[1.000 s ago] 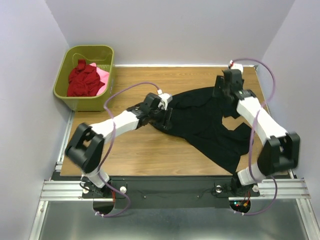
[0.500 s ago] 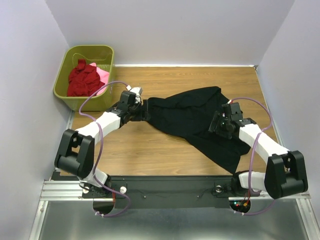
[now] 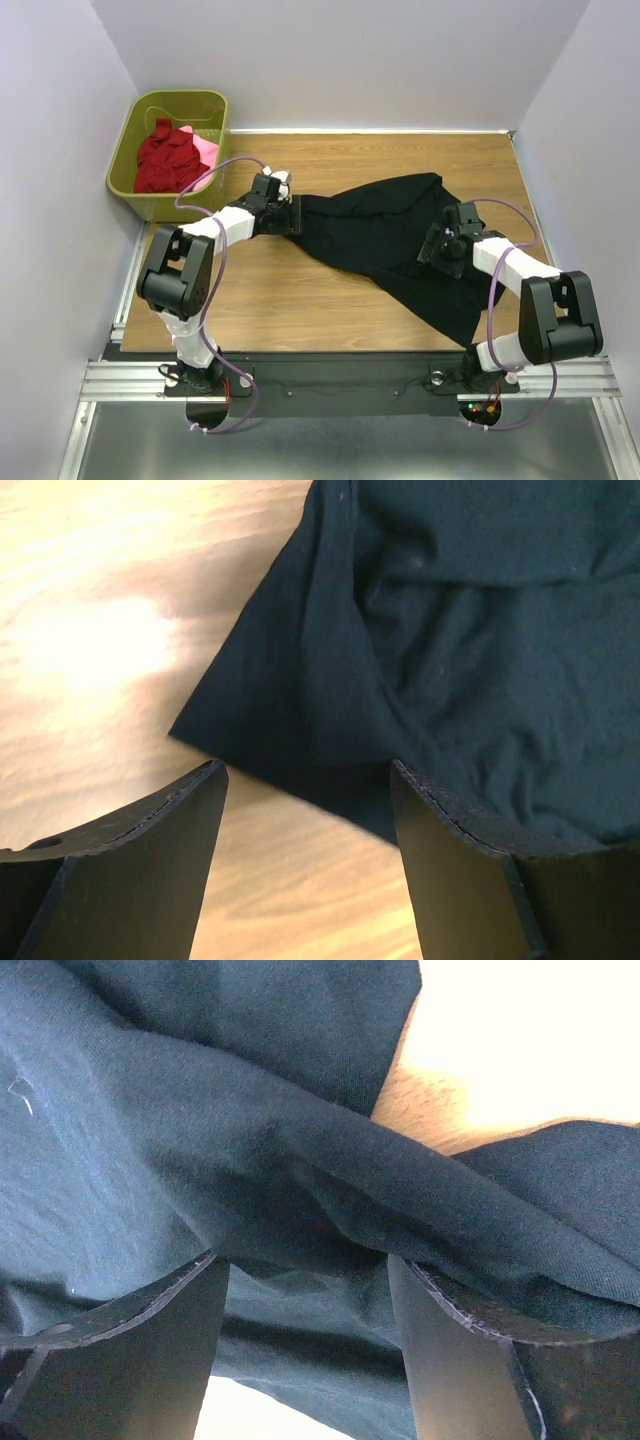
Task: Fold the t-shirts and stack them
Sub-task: Flatten the tshirt out
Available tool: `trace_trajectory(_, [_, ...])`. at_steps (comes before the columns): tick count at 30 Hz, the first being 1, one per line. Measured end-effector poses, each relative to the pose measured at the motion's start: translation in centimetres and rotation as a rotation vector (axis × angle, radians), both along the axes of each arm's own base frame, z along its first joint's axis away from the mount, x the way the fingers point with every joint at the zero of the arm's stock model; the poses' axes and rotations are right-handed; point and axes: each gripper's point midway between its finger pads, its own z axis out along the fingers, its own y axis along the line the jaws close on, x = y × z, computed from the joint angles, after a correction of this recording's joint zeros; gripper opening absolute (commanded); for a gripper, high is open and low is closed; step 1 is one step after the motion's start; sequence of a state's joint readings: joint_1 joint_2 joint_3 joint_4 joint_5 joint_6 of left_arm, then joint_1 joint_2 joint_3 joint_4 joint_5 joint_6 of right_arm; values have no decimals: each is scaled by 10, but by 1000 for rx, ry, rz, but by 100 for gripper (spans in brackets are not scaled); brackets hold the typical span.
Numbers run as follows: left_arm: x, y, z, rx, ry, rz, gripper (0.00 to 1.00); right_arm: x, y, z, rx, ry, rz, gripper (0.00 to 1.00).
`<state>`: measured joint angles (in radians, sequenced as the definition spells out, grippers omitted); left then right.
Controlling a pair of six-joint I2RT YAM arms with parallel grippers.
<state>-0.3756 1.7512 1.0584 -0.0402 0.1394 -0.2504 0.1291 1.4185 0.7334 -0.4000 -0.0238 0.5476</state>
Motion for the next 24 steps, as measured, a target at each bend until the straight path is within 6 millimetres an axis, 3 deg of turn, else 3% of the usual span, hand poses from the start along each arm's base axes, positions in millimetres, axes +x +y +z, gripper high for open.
trace_trajectory(6, [9, -7, -13, -1, 21, -25, 62, 12, -4, 0, -23, -6, -10, 70])
trace_trajectory(7, [11, -8, -13, -2, 21, -27, 46, 15, -5, 0, -30, -9, -11, 70])
trace_trajectory(9, [13, -10, -16, -4, 20, -32, 28, 18, -7, 0, -40, -10, -12, 70])
trace_trajectory(13, [16, -15, -20, -20, 22, -45, 0, 25, -9, -1, -57, -14, -16, 70])
trace_trajectory(19, [14, -17, -17, -34, 21, -56, 0, 48, -26, 0, -102, -26, -50, 70])
trace_trajectory(21, [5, -13, -11, -32, 25, -56, 0, 58, -35, 1, -125, -31, -66, 70])
trace_trajectory(24, [-17, -4, 19, -39, 2, -50, 0, 74, -45, 2, -158, -36, -87, 70])
